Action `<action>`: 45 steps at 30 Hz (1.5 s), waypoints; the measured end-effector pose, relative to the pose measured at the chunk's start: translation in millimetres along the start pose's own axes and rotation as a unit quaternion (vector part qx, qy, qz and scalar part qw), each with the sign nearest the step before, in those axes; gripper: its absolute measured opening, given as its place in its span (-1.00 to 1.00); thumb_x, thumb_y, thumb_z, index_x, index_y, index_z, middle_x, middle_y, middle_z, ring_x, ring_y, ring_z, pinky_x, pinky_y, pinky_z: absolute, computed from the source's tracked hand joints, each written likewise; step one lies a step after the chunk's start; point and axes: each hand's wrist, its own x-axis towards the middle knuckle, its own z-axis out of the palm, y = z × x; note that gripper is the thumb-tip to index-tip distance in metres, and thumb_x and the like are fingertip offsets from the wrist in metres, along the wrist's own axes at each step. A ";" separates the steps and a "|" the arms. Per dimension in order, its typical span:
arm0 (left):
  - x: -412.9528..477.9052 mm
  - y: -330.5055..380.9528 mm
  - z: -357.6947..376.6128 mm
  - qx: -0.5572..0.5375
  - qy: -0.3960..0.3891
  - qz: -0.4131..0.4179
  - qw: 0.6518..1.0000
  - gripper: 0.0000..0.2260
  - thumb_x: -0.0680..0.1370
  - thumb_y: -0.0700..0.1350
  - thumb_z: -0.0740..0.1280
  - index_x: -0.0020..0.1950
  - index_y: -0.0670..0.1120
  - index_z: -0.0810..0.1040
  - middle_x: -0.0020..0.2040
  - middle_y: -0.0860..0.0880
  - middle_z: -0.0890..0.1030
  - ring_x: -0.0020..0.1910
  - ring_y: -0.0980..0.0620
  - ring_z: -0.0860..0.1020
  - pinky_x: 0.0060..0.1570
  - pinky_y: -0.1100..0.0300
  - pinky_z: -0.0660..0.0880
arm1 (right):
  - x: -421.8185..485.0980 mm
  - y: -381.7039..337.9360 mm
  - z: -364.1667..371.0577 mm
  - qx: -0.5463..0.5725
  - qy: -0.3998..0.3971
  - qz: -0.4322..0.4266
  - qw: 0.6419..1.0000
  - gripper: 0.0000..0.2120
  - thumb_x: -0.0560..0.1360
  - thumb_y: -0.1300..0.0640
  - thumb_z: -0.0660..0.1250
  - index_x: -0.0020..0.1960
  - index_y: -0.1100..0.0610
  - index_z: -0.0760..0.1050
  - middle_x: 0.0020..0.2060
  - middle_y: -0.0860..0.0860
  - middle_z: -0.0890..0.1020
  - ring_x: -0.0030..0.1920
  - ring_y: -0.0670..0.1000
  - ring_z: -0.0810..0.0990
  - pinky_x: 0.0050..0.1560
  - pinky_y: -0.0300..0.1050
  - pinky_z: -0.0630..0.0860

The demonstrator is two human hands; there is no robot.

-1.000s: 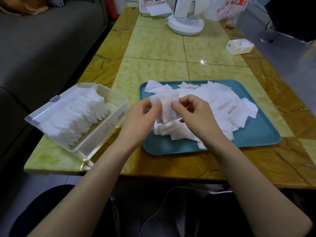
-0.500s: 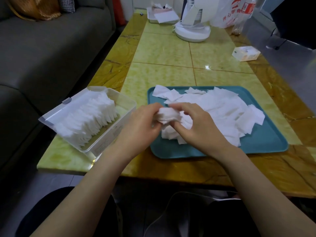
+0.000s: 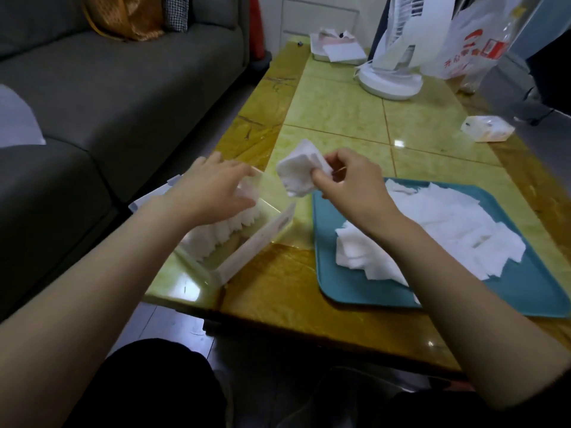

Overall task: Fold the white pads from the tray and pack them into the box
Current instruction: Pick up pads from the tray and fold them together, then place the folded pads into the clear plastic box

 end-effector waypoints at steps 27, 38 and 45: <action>-3.4 -10.7 9.6 0.078 0.007 0.042 0.996 -0.65 0.64 0.13 0.05 0.30 0.04 0.46 0.24 -0.03 0.50 0.26 -0.09 0.38 0.20 0.06 0.25 | 50.9 -19.2 83.7 -0.277 -0.151 -0.101 0.944 -0.80 0.51 0.13 0.26 0.04 0.25 0.46 0.00 0.18 0.53 0.00 0.21 0.49 -0.16 -0.01 0.32; -2.7 -6.8 8.4 0.074 -0.001 0.022 0.997 -0.64 0.64 0.10 0.03 0.31 0.01 0.44 0.22 -0.07 0.50 0.26 -0.10 0.38 0.18 0.06 0.24 | 44.9 -28.5 75.2 -0.184 -0.276 -0.085 0.940 -0.78 0.51 0.20 0.27 0.10 0.29 0.50 0.04 0.20 0.61 0.02 0.19 0.56 0.05 0.02 0.45; -3.9 6.8 -0.3 0.082 0.043 -0.006 0.996 -0.66 0.63 0.07 0.11 0.35 -0.04 0.34 0.28 -0.06 0.43 0.27 -0.09 0.38 0.15 0.09 0.26 | 41.5 -20.6 76.2 -0.192 -0.294 -0.087 0.932 -0.66 0.55 0.33 0.15 0.32 0.22 0.34 0.18 0.20 0.50 0.13 0.16 0.48 -0.09 -0.18 0.30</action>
